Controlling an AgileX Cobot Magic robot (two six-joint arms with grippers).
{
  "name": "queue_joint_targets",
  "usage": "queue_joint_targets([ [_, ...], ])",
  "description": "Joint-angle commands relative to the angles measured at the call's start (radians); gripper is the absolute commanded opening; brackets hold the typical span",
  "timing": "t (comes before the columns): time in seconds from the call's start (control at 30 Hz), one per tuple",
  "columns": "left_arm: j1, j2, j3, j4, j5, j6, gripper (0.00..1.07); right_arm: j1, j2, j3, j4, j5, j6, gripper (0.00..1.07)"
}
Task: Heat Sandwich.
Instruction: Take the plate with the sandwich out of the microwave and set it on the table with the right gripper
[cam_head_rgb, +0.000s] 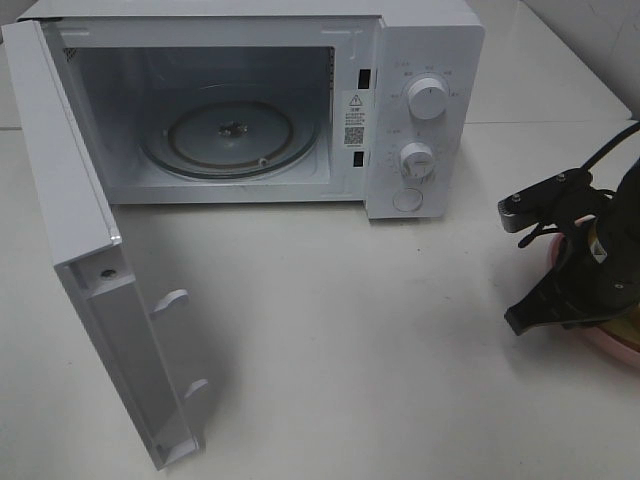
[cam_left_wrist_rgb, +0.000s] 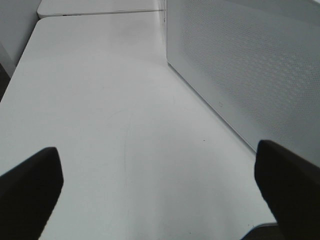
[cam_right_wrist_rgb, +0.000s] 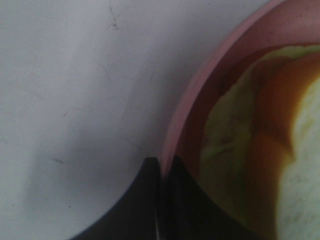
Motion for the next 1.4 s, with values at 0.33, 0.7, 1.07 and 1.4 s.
queue_joint_targets([
  [0.33,0.003,-0.007,0.0,0.0,-0.01,-0.005,1.0,-0.007,0.037,-0.02,-0.038,0.007,0.029,0.01],
  [0.7,0.003,-0.007,0.0,0.0,-0.01,-0.005,1.0,-0.007,0.037,-0.02,-0.038,0.007,0.044,0.04],
  [1.07,0.003,-0.007,0.0,0.0,-0.01,-0.005,1.0,-0.007,0.036,-0.02,-0.029,0.007,0.047,0.21],
  [1.4,0.003,-0.007,0.0,0.0,-0.01,-0.005,1.0,-0.007,-0.019,-0.02,-0.011,0.018,0.046,0.58],
])
